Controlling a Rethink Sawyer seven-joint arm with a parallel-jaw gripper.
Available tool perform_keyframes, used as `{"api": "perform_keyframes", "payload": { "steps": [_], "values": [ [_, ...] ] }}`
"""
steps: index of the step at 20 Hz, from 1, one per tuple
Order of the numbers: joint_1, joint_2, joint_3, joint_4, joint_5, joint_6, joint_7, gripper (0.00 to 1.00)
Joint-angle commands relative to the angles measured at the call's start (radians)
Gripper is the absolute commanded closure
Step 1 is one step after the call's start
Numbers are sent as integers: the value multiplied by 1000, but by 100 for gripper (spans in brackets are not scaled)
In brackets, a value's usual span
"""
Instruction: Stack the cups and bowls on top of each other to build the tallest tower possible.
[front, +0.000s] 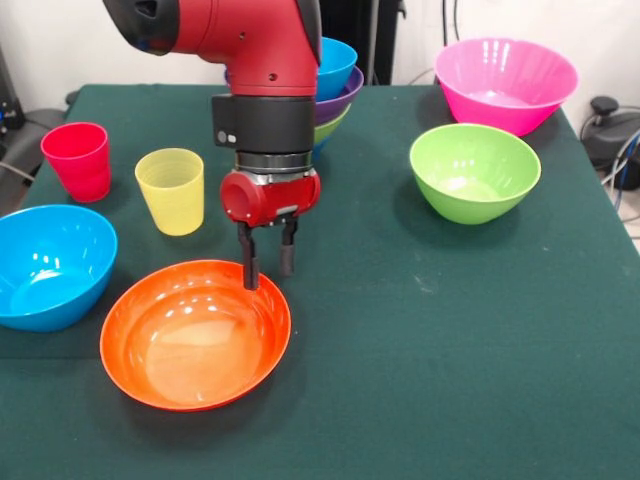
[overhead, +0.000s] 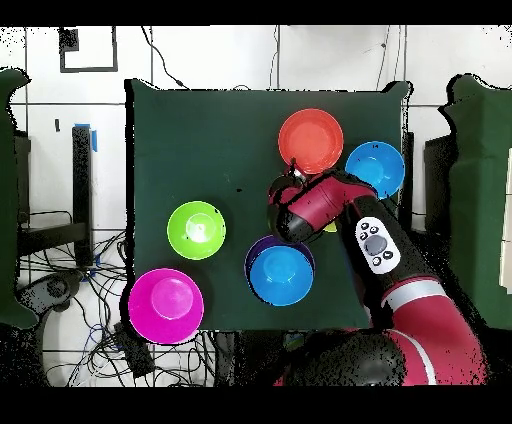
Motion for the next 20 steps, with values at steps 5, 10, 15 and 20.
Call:
{"api": "perform_keyframes", "payload": {
  "steps": [5, 10, 15, 20],
  "values": [
    [51, 29, -73, -75, -43, 72, -50, 0],
    [57, 46, -85, -101, -48, 58, -48, 0],
    [61, 58, -98, -115, -45, 50, -49, 0],
    [72, 64, -106, -124, -41, 47, -47, 0]
  ]
}}
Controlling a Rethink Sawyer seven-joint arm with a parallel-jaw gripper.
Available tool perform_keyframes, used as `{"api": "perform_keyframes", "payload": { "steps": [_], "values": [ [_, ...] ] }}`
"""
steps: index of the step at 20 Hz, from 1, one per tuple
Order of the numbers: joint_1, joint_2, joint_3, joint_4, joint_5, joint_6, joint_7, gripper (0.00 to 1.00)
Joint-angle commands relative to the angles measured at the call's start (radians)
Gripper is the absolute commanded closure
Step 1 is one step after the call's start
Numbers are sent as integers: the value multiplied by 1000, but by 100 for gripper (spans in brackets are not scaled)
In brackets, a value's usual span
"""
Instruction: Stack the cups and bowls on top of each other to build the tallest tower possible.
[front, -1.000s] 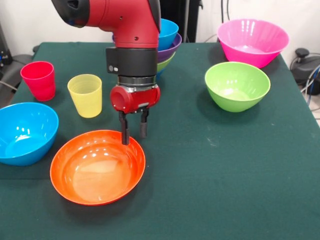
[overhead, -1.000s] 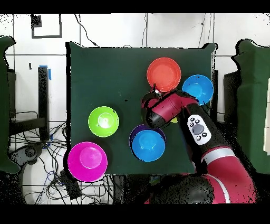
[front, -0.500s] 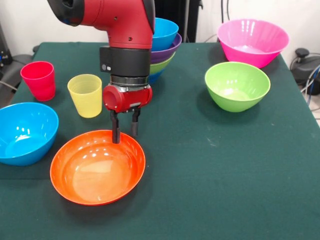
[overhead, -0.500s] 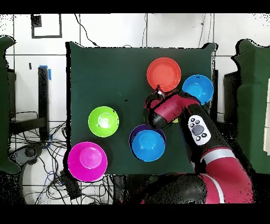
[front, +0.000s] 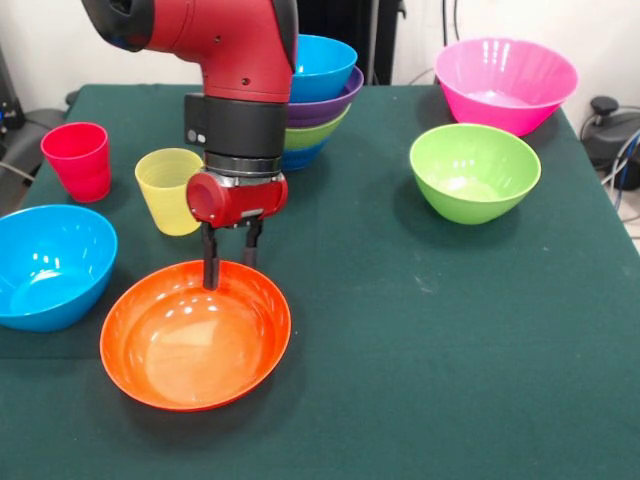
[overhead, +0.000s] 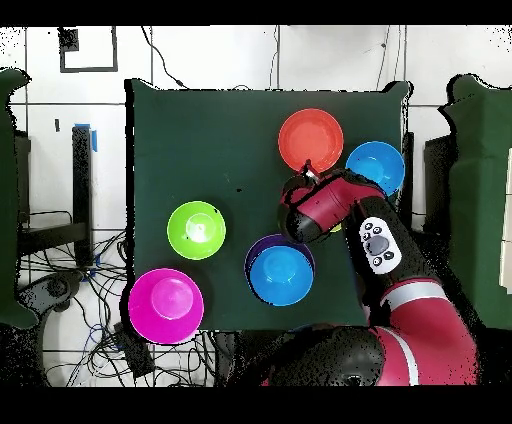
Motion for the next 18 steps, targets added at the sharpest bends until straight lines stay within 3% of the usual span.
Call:
{"api": "perform_keyframes", "payload": {
  "steps": [1, 11, 18],
  "values": [
    [36, 54, -16, -75, -42, 45, -48, 0],
    [54, 65, -48, -88, -36, 28, -3, 0],
    [50, 65, -36, -89, -13, 48, -43, 0]
  ]
}}
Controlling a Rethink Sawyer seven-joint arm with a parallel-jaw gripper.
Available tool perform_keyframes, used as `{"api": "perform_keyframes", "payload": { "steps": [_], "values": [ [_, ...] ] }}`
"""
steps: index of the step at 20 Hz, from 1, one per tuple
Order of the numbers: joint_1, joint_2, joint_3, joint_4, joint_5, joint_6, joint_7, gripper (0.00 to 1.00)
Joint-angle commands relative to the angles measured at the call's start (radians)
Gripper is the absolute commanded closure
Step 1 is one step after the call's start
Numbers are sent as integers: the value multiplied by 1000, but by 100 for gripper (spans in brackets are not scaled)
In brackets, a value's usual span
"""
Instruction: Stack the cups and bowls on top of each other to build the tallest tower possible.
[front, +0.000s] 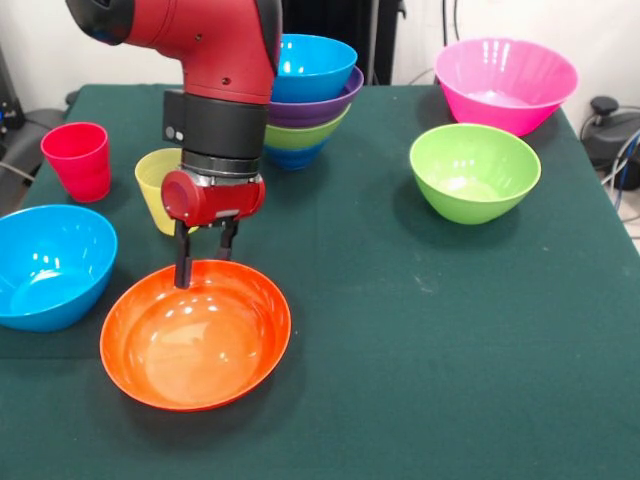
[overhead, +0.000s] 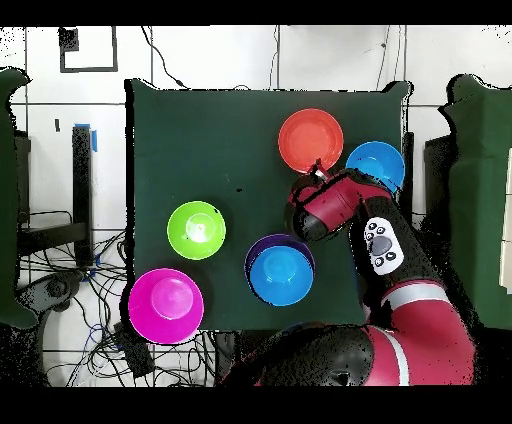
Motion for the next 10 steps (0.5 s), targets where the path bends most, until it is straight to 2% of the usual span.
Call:
{"api": "perform_keyframes", "payload": {
  "steps": [1, 5, 6, 10],
  "values": [
    [30, 61, 18, -57, -11, 48, -46, 0],
    [22, 61, 17, -49, 2, 41, -27, 0],
    [27, 61, 1, -44, -10, 13, 4, 100],
    [-8, 64, 33, -28, 34, 46, -27, 100]
  ]
}}
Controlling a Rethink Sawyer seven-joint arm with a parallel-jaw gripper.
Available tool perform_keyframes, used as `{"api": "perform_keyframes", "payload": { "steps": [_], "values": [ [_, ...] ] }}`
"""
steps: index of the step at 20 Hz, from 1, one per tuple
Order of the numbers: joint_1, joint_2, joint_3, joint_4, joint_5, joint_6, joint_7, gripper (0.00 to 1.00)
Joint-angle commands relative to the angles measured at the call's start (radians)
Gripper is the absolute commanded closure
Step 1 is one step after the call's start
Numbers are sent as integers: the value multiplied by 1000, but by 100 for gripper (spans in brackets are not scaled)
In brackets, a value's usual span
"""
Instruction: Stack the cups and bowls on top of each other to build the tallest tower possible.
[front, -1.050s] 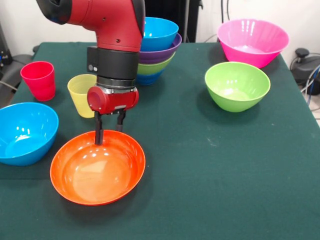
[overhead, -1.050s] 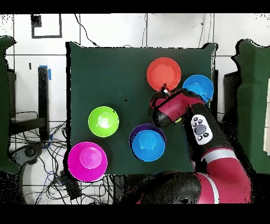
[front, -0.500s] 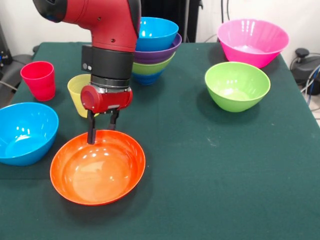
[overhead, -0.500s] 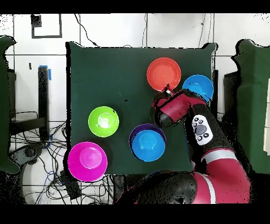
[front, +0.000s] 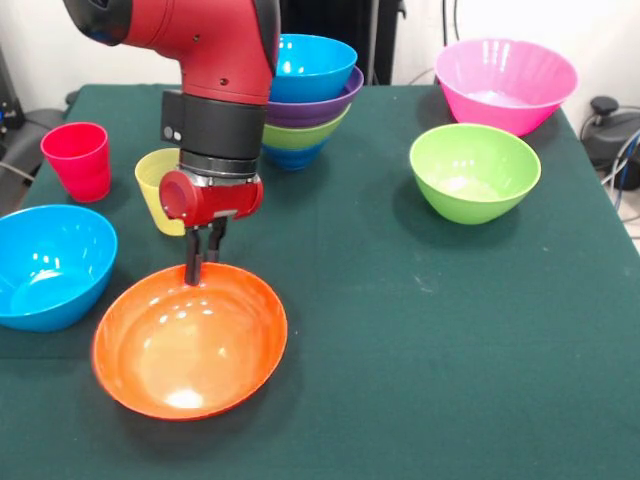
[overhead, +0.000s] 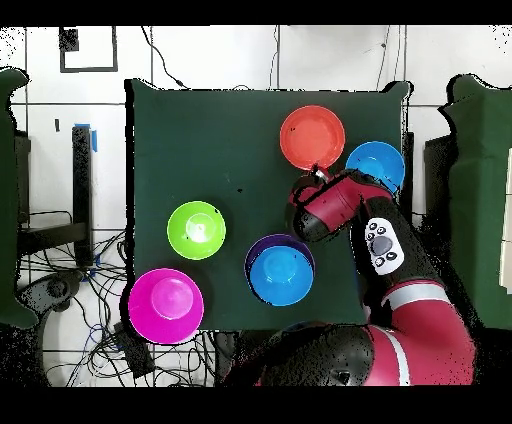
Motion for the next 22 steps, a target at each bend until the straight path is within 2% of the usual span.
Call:
{"api": "perform_keyframes", "payload": {
  "steps": [1, 13, 19, 22],
  "values": [
    [-8, 60, 37, -23, 30, 45, -30, 100],
    [10, 54, 28, -15, 40, 43, -27, 100],
    [-57, 81, 123, -17, 122, 110, -135, 100],
    [-94, 112, 167, -24, 169, 128, -153, 100]
  ]
}}
